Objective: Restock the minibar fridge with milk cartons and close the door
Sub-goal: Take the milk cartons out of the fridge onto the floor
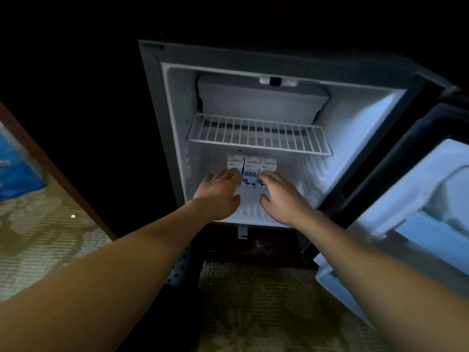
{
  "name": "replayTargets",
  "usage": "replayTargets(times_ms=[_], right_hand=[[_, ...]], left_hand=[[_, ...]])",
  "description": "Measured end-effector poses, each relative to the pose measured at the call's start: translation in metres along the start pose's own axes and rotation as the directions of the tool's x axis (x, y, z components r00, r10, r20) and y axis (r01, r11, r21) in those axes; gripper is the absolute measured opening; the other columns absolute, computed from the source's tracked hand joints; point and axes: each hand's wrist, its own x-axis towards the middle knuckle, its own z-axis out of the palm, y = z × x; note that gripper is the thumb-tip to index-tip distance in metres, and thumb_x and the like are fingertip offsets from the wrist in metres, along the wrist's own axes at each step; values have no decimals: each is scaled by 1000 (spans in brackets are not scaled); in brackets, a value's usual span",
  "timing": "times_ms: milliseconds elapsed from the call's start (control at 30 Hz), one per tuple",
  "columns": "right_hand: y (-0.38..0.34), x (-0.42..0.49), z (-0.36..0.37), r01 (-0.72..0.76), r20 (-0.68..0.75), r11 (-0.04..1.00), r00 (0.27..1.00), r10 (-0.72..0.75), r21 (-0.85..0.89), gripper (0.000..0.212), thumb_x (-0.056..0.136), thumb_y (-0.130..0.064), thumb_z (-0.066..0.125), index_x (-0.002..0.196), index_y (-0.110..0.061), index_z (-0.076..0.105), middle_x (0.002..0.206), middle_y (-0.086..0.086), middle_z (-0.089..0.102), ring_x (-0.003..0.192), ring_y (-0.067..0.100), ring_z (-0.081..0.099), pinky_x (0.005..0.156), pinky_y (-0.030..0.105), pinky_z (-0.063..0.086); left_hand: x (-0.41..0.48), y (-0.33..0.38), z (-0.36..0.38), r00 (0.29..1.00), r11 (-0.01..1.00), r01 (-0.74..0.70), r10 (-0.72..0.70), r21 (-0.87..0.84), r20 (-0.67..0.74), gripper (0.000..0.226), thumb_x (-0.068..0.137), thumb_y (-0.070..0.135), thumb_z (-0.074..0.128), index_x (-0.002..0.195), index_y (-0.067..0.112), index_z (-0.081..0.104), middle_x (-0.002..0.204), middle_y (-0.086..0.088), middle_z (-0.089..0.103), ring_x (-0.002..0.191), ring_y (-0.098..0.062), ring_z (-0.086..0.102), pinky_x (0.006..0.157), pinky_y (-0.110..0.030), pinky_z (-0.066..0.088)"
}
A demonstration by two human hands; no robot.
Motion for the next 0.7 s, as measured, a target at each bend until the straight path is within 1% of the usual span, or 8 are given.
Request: replayTargets(times_ms=[100, 200, 300, 400, 467, 567, 633, 700], right_hand=[[16, 27, 19, 1, -11, 999, 1000, -2, -45, 63, 96, -18, 51, 155, -9, 30, 161, 10, 27, 149, 26, 22, 120, 40, 24], [27, 47, 31, -60, -15, 997, 998, 59, -50, 77, 97, -18, 52, 160, -14, 8, 168, 8, -3, 154, 27, 0, 124, 42, 15], [39, 67, 40, -159, -16, 987, 987, 159, -9, 91, 97, -18, 58, 160, -18, -8, 166, 5, -19, 153, 27, -13, 123, 45, 5], [49, 79, 49, -158, -36, 987, 987, 158, -10, 95, 93, -20, 63, 160, -16, -4, 167, 7, -3, 153, 31, -5, 125, 49, 10], [55, 81, 54, -141, -129, 989, 982, 134, -39, 93, 87, -17, 69, 158, -14, 10, 156, 11, 22, 144, 33, 17, 117, 47, 28], [56, 74, 60, -109, -235, 979, 970, 67, -170, 76, 80, -12, 76, 145, -14, 38, 130, 12, 43, 122, 31, 38, 96, 42, 45], [52, 64, 61, -141, -222, 954, 972, 82, -264, 57, 80, -7, 76, 132, -12, 52, 127, 11, 47, 117, 32, 46, 86, 42, 48], [47, 50, 61, -193, -200, 938, 970, 138, -289, 46, 82, 0, 71, 125, -10, 55, 128, 10, 47, 114, 32, 50, 81, 42, 51]], left_hand=[[25, -13, 21, 999, 999, 40, -40, 29, -16, 67, 99, 30, 51, 157, 17, 19, 167, -2, 2, 154, -22, 0, 122, -41, 9], [44, -26, 36, 1000, 992, 19, -18, 128, -16, 80, 100, 27, 49, 158, 11, -2, 165, -7, -19, 152, -26, -19, 122, -40, -5], [57, -38, 51, 999, 998, 47, -47, 28, -3, 87, 97, 23, 52, 158, 10, -9, 164, -6, -23, 150, -24, -23, 125, -45, -1], [61, -43, 66, 995, 1000, 22, -24, -21, -98, 84, 90, 18, 59, 156, 8, 10, 165, -9, -1, 153, -30, -4, 119, -52, 27], [62, -40, 68, 979, 1000, 6, -4, 8, -202, 70, 85, 18, 64, 145, 8, 31, 151, -12, 24, 145, -34, 22, 99, -49, 51], [64, -32, 64, 971, 999, 29, -19, 37, -240, 61, 85, 22, 69, 135, 8, 38, 137, -11, 35, 123, -30, 42, 87, -42, 55], [65, -28, 62, 964, 994, 83, -64, 65, -258, 53, 89, 19, 67, 132, 6, 41, 135, -13, 37, 112, -30, 50, 79, -41, 56], [66, -25, 60, 962, 987, 122, -90, 109, -258, 51, 90, 19, 67, 131, 5, 41, 139, -13, 37, 105, -32, 55, 71, -42, 56]])
